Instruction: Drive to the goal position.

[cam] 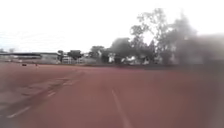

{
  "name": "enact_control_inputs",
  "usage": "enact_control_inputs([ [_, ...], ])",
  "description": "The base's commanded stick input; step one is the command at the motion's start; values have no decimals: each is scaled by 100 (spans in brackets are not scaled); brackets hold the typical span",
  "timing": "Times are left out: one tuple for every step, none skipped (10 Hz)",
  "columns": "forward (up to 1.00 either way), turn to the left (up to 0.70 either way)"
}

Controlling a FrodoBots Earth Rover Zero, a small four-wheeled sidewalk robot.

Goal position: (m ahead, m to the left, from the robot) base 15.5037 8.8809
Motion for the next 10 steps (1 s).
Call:
enact_control_inputs([
  [70,0],
  [70,0],
  [70,0],
  [70,0],
  [70,0],
  [70,0],
  [70,0],
  [70,0],
  [70,0],
  [70,0],
])
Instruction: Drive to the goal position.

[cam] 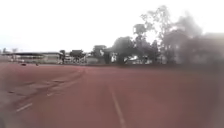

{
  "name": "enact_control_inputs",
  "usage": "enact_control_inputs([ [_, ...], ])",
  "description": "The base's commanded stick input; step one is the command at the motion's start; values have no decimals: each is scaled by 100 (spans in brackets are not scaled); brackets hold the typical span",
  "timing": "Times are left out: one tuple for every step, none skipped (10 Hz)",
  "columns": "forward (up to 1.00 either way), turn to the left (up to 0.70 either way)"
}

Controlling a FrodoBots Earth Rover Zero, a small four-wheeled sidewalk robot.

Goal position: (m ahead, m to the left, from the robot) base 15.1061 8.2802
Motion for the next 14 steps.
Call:
enact_control_inputs([
  [70,0],
  [70,0],
  [70,0],
  [70,0],
  [70,0],
  [70,0],
  [70,0],
  [70,0],
  [70,0],
  [70,0],
  [70,0],
  [70,0],
  [70,0],
  [70,0],
])
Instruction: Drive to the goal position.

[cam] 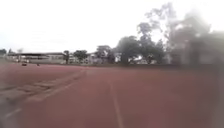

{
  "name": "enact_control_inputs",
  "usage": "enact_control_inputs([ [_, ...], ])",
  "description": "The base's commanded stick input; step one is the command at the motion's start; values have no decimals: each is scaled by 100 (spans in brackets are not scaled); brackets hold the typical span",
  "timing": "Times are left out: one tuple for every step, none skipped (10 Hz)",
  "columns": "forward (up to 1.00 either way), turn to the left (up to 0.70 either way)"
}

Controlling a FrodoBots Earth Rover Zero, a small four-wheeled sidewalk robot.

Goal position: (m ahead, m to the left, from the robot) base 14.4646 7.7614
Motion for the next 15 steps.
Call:
enact_control_inputs([
  [70,0],
  [70,0],
  [70,0],
  [70,0],
  [70,0],
  [70,0],
  [70,0],
  [70,0],
  [70,0],
  [70,0],
  [70,0],
  [70,0],
  [70,0],
  [70,0],
  [70,0],
])
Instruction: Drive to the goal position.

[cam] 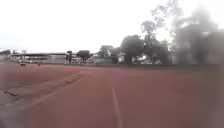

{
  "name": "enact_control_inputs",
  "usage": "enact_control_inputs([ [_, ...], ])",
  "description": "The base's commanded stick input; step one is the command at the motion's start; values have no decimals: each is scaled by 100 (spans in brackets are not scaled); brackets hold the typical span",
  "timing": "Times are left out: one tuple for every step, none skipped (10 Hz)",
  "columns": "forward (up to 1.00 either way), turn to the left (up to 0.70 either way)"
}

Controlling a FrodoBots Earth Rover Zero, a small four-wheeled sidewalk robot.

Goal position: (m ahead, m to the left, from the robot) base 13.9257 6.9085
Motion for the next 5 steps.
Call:
enact_control_inputs([
  [70,0],
  [70,0],
  [70,0],
  [70,0],
  [70,0],
])
